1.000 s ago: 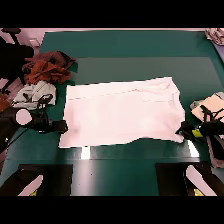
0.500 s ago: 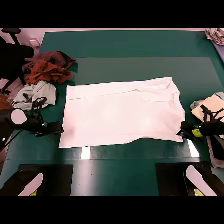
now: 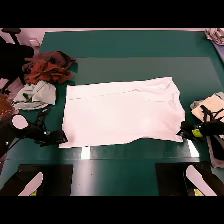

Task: Fold the shirts.

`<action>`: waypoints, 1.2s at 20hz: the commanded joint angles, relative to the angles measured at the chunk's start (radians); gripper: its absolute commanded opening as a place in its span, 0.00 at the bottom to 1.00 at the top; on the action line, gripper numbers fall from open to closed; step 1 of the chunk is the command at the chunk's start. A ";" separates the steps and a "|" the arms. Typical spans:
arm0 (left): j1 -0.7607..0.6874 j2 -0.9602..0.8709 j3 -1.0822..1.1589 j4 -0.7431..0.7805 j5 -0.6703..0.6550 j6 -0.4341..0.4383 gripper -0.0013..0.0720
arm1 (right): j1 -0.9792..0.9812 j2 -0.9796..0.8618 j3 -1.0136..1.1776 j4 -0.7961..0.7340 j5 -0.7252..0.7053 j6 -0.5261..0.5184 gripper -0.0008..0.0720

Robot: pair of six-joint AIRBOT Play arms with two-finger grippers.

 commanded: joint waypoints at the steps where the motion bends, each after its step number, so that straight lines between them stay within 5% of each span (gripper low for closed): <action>1: 0.002 0.000 -0.021 -0.019 0.048 0.019 0.93 | 0.000 0.001 0.001 0.000 0.010 0.000 0.12; 3: 0.002 0.000 -0.021 -0.027 0.066 0.020 0.66 | 0.000 0.001 0.001 0.002 0.016 0.000 0.12; 7: 0.002 0.000 -0.021 -0.101 0.143 0.019 0.61 | 0.000 0.002 0.001 0.002 0.032 0.000 0.12; 8: 0.002 0.000 -0.021 -0.110 0.144 0.021 0.29 | 0.000 0.002 0.001 0.003 0.038 0.000 0.11; 10: 0.002 0.000 -0.014 -0.150 0.136 0.021 0.07 | 0.000 0.002 0.001 0.003 0.052 0.000 0.05; 18: 0.002 0.000 0.315 -0.156 -0.085 -0.054 0.05 | 0.030 0.089 0.131 0.135 0.165 -0.046 0.05; 24: 0.002 0.000 0.447 -0.034 -0.014 -0.201 0.05 | 0.072 0.155 0.341 0.153 0.163 -0.026 0.05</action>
